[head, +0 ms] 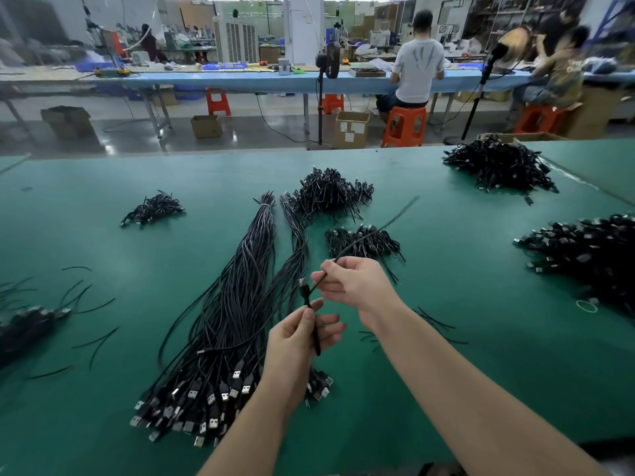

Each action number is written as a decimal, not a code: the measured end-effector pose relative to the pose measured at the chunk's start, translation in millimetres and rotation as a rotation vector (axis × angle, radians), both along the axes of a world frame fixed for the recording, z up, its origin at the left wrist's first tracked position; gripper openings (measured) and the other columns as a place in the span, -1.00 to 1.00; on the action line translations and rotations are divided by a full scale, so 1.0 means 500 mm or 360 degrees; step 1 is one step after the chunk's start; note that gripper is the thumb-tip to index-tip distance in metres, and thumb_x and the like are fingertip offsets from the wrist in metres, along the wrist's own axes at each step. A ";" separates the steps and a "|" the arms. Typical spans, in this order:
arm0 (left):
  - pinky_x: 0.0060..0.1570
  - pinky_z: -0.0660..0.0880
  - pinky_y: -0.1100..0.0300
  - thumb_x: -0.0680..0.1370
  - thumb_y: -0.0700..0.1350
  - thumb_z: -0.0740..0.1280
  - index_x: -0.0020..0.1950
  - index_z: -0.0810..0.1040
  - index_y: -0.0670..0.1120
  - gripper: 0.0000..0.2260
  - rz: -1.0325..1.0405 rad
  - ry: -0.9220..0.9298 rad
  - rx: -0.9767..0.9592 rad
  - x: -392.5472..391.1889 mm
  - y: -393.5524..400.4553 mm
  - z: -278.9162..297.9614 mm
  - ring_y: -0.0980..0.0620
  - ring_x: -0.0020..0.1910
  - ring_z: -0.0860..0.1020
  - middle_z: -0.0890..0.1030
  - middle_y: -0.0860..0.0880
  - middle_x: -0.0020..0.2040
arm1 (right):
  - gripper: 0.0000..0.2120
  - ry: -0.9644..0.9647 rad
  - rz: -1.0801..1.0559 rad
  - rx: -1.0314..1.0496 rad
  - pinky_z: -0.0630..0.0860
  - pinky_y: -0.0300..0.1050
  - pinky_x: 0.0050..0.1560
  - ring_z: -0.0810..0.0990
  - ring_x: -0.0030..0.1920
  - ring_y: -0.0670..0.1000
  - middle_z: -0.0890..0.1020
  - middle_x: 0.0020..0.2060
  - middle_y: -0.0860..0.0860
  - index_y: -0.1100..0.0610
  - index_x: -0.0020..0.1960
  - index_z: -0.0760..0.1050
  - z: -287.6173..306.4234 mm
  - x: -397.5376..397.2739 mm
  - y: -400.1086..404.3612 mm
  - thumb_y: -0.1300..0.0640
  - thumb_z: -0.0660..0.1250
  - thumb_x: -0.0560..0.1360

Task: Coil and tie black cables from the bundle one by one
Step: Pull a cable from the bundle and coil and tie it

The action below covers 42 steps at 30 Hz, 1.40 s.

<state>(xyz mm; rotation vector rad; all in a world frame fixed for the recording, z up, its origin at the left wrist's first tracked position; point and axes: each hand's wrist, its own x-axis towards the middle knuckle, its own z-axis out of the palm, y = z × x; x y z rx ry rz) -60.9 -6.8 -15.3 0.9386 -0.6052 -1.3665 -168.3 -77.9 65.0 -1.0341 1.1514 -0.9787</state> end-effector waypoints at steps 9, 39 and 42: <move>-0.08 0.63 0.07 0.59 -0.03 0.30 0.29 0.59 -0.15 -0.67 -0.0171 -0.0096 -0.0190 -0.017 0.010 0.002 -0.30 -0.01 0.69 0.68 -0.31 0.03 | -0.82 -0.0108 -0.0071 0.0051 0.68 -0.11 -0.22 0.73 -0.25 0.06 0.72 -0.20 0.16 0.39 0.09 0.52 0.022 -0.011 -0.012 0.25 0.31 0.62; -0.22 0.65 0.15 0.71 -0.21 0.17 0.07 0.53 -0.33 -0.78 0.0561 0.0267 0.0062 0.009 -0.091 0.107 -0.19 -0.08 0.72 0.72 -0.25 -0.07 | -0.83 -0.0657 -0.0176 0.0463 0.67 -0.08 -0.19 0.69 -0.26 0.06 0.72 -0.20 0.19 0.34 -0.01 0.61 -0.073 0.030 0.136 0.22 0.33 0.60; -0.28 0.63 0.19 0.71 -0.21 0.17 0.07 0.54 -0.32 -0.78 0.0533 0.0225 0.0077 0.011 -0.091 0.110 -0.14 -0.13 0.73 0.73 -0.21 -0.10 | -0.84 -0.0660 -0.0116 0.0570 0.65 -0.10 -0.25 0.67 -0.29 0.05 0.70 -0.24 0.16 0.31 -0.04 0.62 -0.072 0.027 0.129 0.21 0.35 0.59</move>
